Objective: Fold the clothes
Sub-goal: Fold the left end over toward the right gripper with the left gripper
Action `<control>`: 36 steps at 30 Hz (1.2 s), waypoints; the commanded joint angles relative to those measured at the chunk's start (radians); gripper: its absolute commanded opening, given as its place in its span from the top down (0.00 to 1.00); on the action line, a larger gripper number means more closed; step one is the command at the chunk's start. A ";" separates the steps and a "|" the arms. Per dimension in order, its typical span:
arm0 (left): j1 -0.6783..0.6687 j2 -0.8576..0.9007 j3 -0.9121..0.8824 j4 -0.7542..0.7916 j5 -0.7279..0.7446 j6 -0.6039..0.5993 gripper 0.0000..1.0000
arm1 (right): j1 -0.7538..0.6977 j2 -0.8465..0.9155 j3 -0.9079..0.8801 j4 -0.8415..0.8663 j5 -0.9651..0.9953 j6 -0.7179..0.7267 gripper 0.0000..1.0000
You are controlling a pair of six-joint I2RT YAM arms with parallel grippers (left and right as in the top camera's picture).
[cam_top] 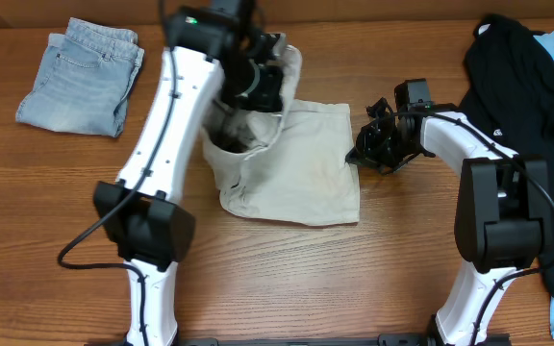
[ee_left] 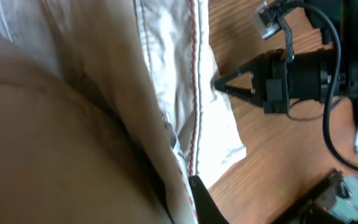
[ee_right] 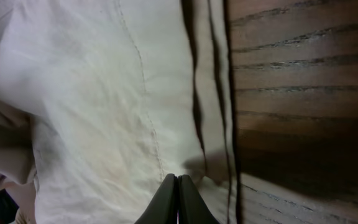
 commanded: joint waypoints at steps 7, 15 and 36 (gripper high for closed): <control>-0.116 0.132 -0.001 0.132 -0.056 -0.164 0.94 | -0.022 -0.022 0.020 0.008 -0.077 0.004 0.96; -0.170 0.250 -0.001 0.282 0.082 -0.217 0.94 | -0.100 -0.190 0.064 -0.026 -0.083 0.005 0.96; -0.211 0.077 0.194 0.242 0.205 -0.202 0.00 | -0.188 -0.261 0.062 -0.096 -0.040 -0.004 0.45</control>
